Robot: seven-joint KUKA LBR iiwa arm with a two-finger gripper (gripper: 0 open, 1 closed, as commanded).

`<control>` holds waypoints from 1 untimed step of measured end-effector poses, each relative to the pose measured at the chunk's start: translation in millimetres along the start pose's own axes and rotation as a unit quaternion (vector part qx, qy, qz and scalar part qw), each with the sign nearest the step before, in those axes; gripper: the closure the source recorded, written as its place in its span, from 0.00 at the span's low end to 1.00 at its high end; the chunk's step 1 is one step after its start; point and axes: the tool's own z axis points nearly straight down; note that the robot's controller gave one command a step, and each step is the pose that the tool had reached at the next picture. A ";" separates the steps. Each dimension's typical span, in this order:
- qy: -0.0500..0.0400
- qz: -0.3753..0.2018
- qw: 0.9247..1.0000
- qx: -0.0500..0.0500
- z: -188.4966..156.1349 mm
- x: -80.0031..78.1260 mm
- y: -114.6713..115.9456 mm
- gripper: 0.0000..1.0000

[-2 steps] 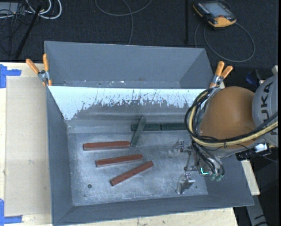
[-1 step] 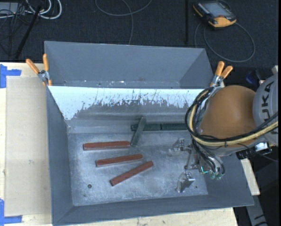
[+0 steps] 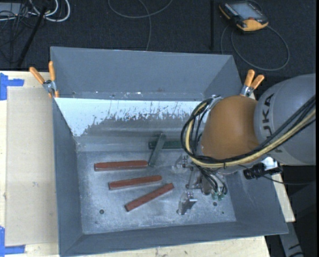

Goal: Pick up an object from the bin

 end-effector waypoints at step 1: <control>0.001 -0.001 1.000 0.000 72.4 -8.5 20.3 1.00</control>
Offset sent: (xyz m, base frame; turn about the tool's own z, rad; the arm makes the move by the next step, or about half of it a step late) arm 0.0000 0.0000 0.0000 0.0000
